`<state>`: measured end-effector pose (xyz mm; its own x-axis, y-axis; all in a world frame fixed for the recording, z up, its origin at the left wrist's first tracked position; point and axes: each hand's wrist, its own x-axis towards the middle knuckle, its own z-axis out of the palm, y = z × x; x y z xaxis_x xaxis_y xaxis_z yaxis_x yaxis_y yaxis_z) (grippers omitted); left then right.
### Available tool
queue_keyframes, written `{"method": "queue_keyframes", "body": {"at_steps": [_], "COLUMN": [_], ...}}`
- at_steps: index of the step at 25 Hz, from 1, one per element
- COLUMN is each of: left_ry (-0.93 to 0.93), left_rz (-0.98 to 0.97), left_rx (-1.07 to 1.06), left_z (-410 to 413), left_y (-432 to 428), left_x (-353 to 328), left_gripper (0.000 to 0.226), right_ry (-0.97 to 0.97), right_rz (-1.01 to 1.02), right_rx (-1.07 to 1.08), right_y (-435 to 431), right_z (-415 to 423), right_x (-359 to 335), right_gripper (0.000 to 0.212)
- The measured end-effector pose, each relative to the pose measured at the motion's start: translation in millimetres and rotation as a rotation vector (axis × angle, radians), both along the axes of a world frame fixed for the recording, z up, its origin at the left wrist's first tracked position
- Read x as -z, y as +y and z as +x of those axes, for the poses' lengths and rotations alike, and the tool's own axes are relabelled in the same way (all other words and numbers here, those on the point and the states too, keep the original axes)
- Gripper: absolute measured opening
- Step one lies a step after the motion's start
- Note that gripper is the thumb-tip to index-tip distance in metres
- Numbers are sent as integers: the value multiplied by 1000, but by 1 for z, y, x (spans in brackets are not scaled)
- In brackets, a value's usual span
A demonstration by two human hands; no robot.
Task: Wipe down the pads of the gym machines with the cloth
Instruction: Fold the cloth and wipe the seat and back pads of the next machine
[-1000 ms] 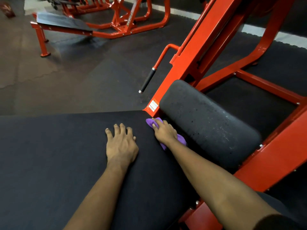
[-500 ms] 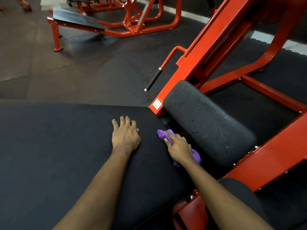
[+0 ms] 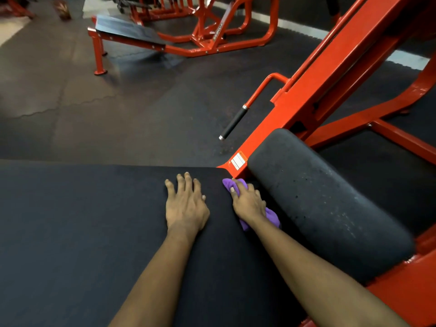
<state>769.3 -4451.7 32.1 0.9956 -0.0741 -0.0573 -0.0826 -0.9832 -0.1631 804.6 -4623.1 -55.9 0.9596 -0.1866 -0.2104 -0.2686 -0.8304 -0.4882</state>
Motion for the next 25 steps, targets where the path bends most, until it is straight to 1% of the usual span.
{"method": "queue_keyframes", "body": {"at_steps": [2, 5, 7, 9, 12, 16, 19, 22, 25], "left_ry": [15, 6, 0, 12, 31, 70, 103, 20, -33], "left_rz": [29, 40, 62, 68, 57, 14, -51, -62, -33], "left_rx": [-26, -22, -22, -28, -27, -33, -10, -18, -70], "left_z": [4, 7, 7, 8, 6, 3, 6, 14, 22], "left_y": [-1, 0, 1, 0, -1, -1, 6, 21, 32], "left_x": [8, 12, 12, 10, 5, -1, -9, -16, -14], "left_gripper": [60, 60, 60, 59, 59, 60, 60, 57, 56], "right_ry": [-8, -18, -43, -94, -153, -151, -141, -134, -120], "right_rz": [38, 81, 87, 81, 58, 33, 24, 28, 43], "right_rx": [-10, -87, -135, -151, -145, -143, -189, -200, -157], "right_y": [6, 18, 20, 16, 2, -19, -38, -42, -26], "right_z": [41, 91, 106, 97, 55, -11, -51, -51, -9], "right_x": [4, 5, 9, 15, 20, 19, 22, 21, 16], "right_gripper": [50, 49, 49, 49, 48, 48, 49, 47, 47]}}
